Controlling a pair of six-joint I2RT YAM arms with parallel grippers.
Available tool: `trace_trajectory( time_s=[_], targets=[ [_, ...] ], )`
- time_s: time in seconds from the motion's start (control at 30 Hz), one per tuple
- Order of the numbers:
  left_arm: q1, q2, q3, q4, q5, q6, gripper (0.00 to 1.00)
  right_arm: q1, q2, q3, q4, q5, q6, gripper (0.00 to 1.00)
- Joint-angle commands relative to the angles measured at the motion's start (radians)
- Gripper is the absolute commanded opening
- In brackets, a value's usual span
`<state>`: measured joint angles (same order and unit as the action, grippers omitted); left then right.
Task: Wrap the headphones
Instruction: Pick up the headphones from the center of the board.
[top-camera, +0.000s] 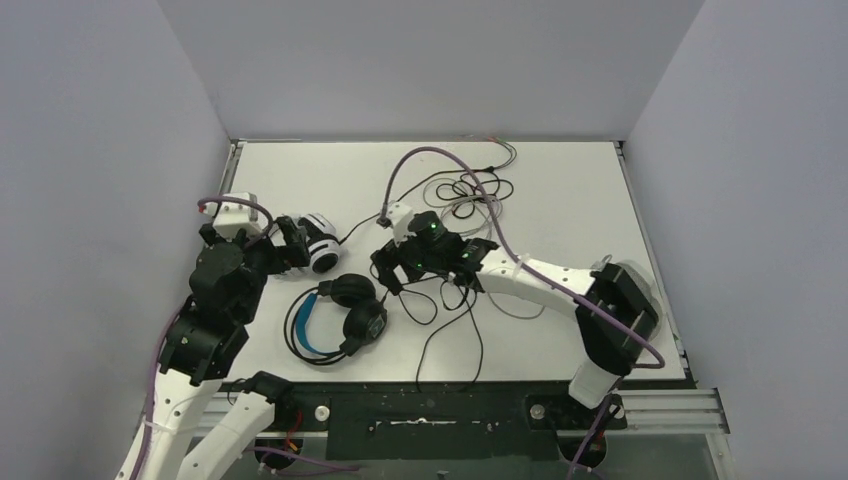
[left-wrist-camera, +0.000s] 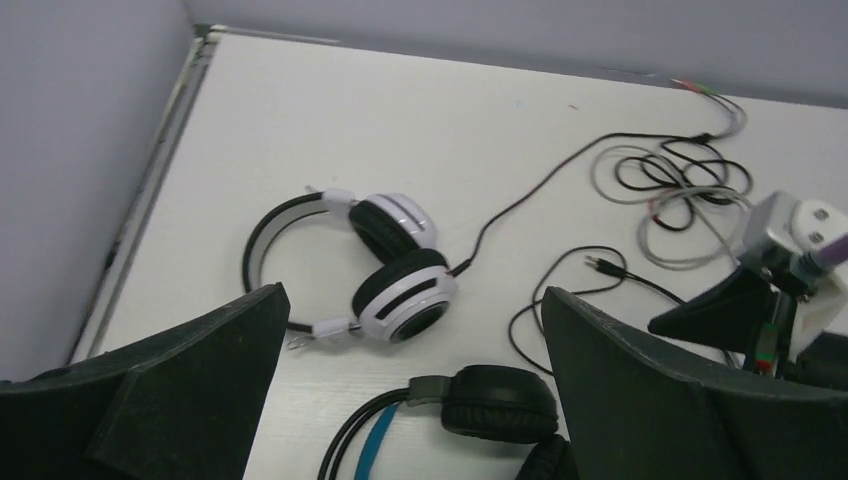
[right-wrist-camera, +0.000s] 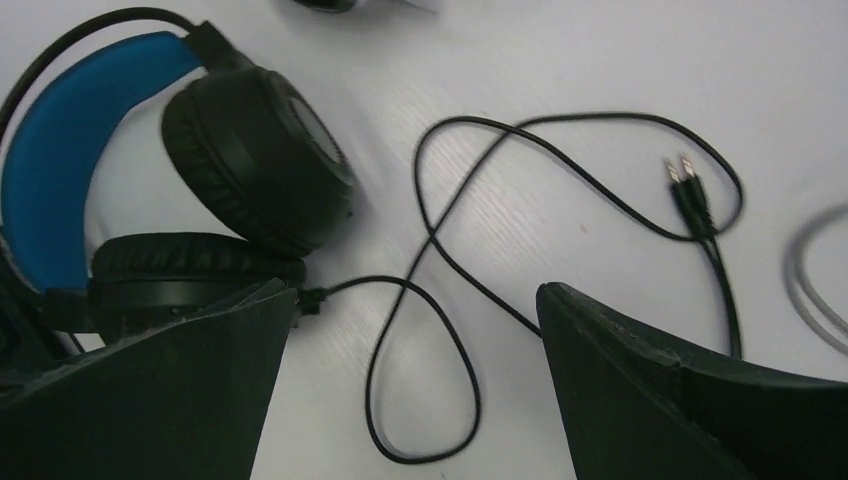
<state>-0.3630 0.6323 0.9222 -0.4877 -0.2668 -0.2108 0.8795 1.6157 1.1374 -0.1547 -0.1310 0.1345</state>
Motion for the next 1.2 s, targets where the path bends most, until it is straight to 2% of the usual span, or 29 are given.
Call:
trace_trajectory(
  time_s=[0.0, 0.07, 0.2, 0.4, 0.53, 0.93, 1.1, 1.17],
  targets=[
    [-0.001, -0.019, 0.064, -0.085, -0.372, -0.096, 0.97, 0.067, 0.1, 0.164, 0.13, -0.202, -0.087, 0.96],
    [-0.002, -0.031, 0.068, -0.095, -0.425, -0.11, 0.97, 0.091, 0.162, 0.219, 0.093, -0.203, -0.105, 0.96],
    [-0.01, -0.046, 0.067, -0.092, -0.379, -0.101, 0.97, 0.123, 0.264, 0.329, 0.009, -0.12, -0.126, 0.94],
    [-0.017, -0.049, 0.069, -0.088, -0.359, -0.095, 0.97, 0.145, 0.41, 0.497, -0.176, -0.061, -0.228, 0.85],
    [-0.019, -0.049, 0.076, -0.1, -0.39, -0.115, 0.97, 0.156, 0.463, 0.536, -0.225, -0.073, -0.258, 0.83],
    [-0.017, -0.033, 0.073, -0.08, -0.329, -0.084, 0.97, 0.156, 0.571, 0.632, -0.302, -0.129, -0.313, 0.79],
    [-0.017, -0.026, 0.053, -0.04, -0.264, -0.055, 0.97, 0.157, 0.583, 0.654, -0.325, -0.126, -0.335, 0.71],
    [-0.017, -0.019, 0.048, -0.03, -0.258, -0.053, 0.97, 0.156, 0.575, 0.658, -0.338, -0.123, -0.341, 0.63]
  ],
)
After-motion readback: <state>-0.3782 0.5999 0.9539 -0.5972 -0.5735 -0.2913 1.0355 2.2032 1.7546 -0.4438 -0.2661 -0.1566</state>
